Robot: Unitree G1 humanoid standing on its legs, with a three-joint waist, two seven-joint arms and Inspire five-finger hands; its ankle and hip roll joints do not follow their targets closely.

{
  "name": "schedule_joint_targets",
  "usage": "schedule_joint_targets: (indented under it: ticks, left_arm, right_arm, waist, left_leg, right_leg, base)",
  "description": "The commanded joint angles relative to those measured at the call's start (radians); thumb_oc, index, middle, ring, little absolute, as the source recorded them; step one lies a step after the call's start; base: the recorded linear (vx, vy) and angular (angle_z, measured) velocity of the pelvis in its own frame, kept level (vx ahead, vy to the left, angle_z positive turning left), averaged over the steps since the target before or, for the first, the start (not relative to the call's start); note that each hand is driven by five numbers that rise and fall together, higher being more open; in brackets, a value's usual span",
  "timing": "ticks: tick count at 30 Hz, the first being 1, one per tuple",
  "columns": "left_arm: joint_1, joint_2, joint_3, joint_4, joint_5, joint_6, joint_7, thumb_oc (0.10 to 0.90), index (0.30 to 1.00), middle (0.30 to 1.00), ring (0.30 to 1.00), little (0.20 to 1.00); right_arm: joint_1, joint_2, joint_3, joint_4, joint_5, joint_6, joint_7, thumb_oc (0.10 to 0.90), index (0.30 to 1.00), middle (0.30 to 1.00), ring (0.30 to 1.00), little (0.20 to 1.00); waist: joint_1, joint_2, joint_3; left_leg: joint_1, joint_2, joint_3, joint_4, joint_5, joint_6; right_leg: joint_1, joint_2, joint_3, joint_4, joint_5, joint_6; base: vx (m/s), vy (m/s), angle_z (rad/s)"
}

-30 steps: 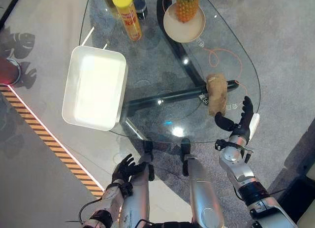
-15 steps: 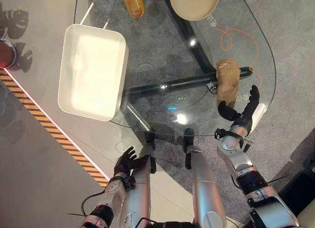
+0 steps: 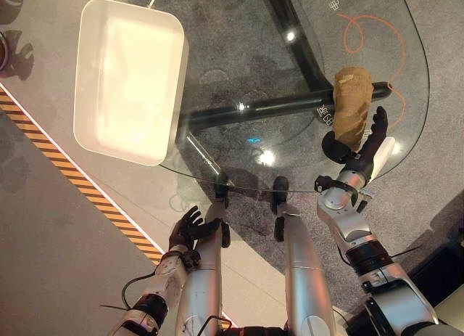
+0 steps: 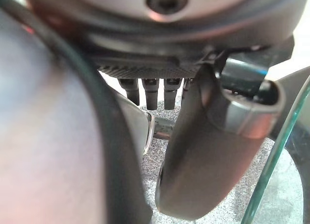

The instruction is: Wipe the table with a cloth and put it in the basket.

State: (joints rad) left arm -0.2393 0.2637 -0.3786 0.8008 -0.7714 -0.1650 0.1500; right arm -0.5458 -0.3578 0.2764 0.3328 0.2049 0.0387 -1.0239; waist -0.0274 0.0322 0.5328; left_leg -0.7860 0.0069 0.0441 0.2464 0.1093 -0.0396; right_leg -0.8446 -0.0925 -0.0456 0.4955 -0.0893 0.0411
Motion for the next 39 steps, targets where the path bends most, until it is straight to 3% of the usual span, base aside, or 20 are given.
schedule_joint_targets:
  ticks: [1, 15, 26, 35, 39]
  left_arm:
    - [0.059, -0.055, -0.042, -0.025, -0.019, 0.009, 0.025, 0.800, 0.900, 0.900, 0.900, 0.900]
    - [0.038, -0.042, -0.058, -0.051, -0.032, 0.006, 0.041, 0.800, 0.900, 0.900, 0.900, 0.900]
    - [0.011, -0.039, -0.075, -0.038, -0.037, 0.008, 0.038, 0.800, 0.900, 0.900, 0.900, 0.900]
    - [0.010, -0.028, -0.078, -0.047, -0.050, 0.016, 0.033, 0.800, 0.900, 0.900, 0.900, 0.900]
    - [0.009, -0.027, -0.088, -0.057, -0.053, 0.012, 0.040, 0.800, 0.900, 0.900, 0.900, 0.900]
  right_arm:
    - [0.017, -0.068, -0.033, -0.130, 0.005, 0.005, -0.113, 0.800, 0.900, 0.900, 0.900, 0.900]
    - [-0.053, -0.107, -0.032, -0.031, 0.052, 0.053, -0.160, 0.800, 0.900, 0.900, 0.900, 0.900]
    - [-0.142, -0.125, -0.037, 0.128, 0.121, 0.015, -0.205, 0.800, 0.900, 0.900, 0.900, 0.900]
    - [-0.178, -0.154, -0.050, 0.173, 0.183, 0.057, -0.230, 0.800, 0.900, 0.900, 0.900, 0.900]
    - [-0.189, -0.163, -0.048, 0.211, 0.195, 0.020, -0.195, 0.800, 0.900, 0.900, 0.900, 0.900]
  waist:
    - [-0.001, 0.009, -0.013]
    - [0.020, 0.017, -0.013]
    - [0.035, 0.031, -0.013]
    - [0.039, 0.034, -0.013]
    - [0.042, 0.034, -0.013]
  left_leg:
    - [-0.063, -0.078, 0.038, 0.158, -0.123, 0.052]
    - [-0.137, -0.089, 0.010, 0.170, -0.116, 0.052]
    - [-0.167, -0.092, 0.009, 0.181, -0.119, 0.051]
    - [-0.176, -0.095, 0.009, 0.182, -0.123, 0.050]
    - [-0.180, -0.096, 0.005, 0.180, -0.124, 0.053]
  right_leg:
    - [-0.006, 0.040, -0.041, -0.184, 0.167, -0.004]
    - [-0.081, 0.038, -0.043, -0.169, 0.177, 0.003]
    - [-0.113, 0.035, -0.048, -0.161, 0.181, 0.005]
    - [-0.124, 0.035, -0.049, -0.161, 0.184, 0.008]
    - [-0.127, 0.034, -0.050, -0.166, 0.186, 0.009]
  base:
    - [0.03, 0.001, 0.03]
    - [0.00, -0.002, 0.02]
    - [0.00, 0.002, 0.01]
    - [0.00, 0.001, 0.01]
    - [0.00, -0.001, 0.01]
